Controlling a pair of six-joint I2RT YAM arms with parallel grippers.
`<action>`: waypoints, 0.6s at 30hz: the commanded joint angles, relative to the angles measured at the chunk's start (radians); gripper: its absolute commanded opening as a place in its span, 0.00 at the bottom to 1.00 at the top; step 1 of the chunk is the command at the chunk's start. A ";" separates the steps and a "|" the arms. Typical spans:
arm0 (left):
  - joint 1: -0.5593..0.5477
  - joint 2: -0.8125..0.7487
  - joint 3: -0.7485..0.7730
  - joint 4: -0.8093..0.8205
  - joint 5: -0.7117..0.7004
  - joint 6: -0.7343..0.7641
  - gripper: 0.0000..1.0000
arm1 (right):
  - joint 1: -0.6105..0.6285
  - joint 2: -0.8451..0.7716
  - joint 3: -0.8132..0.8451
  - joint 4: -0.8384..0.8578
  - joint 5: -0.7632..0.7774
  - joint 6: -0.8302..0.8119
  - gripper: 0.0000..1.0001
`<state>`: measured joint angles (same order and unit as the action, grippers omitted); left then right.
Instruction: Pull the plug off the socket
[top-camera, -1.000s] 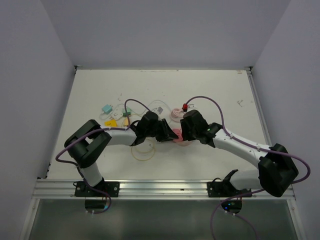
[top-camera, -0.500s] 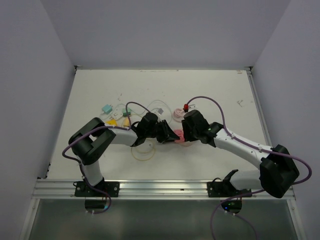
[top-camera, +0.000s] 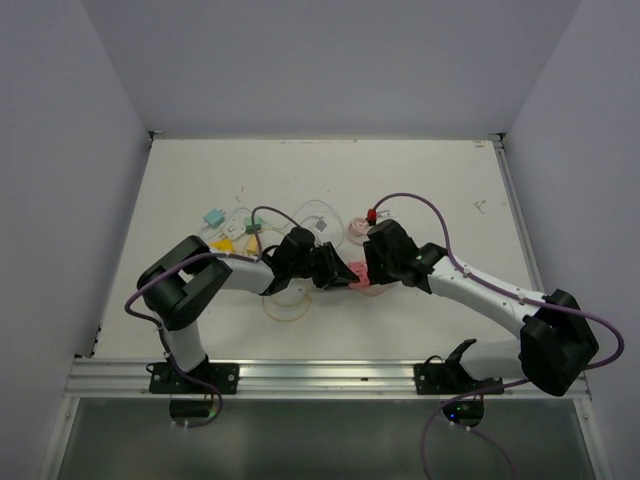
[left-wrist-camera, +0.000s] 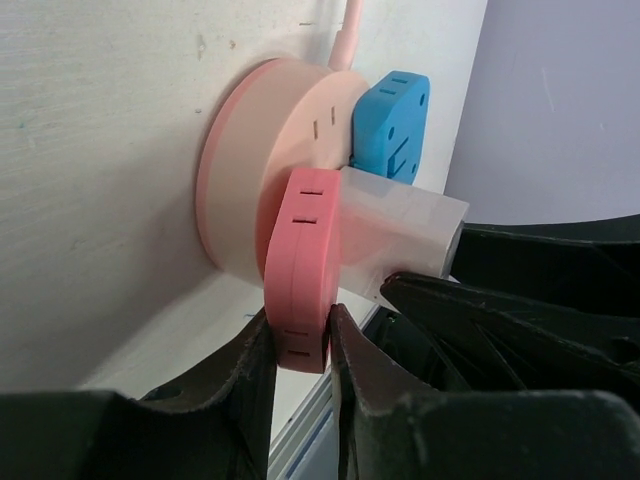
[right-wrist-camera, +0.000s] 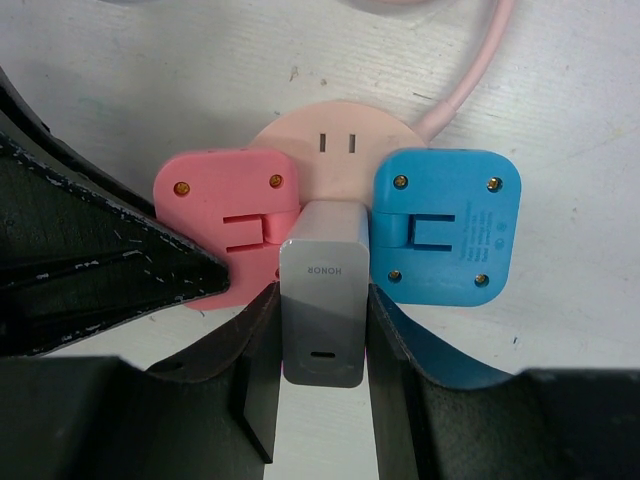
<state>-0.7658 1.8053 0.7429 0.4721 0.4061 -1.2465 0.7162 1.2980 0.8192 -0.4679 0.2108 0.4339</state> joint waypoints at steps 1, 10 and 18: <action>-0.003 0.032 -0.071 -0.210 -0.095 0.050 0.29 | 0.017 -0.037 0.083 0.100 -0.082 0.032 0.00; 0.013 0.040 -0.117 -0.147 -0.063 0.021 0.42 | 0.015 -0.012 0.078 0.123 -0.139 0.013 0.00; 0.030 -0.160 -0.126 -0.251 -0.127 0.097 0.67 | 0.015 -0.017 0.072 0.124 -0.208 -0.056 0.00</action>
<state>-0.7403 1.7325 0.6319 0.4259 0.3862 -1.2381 0.7212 1.3025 0.8207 -0.4534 0.1070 0.4011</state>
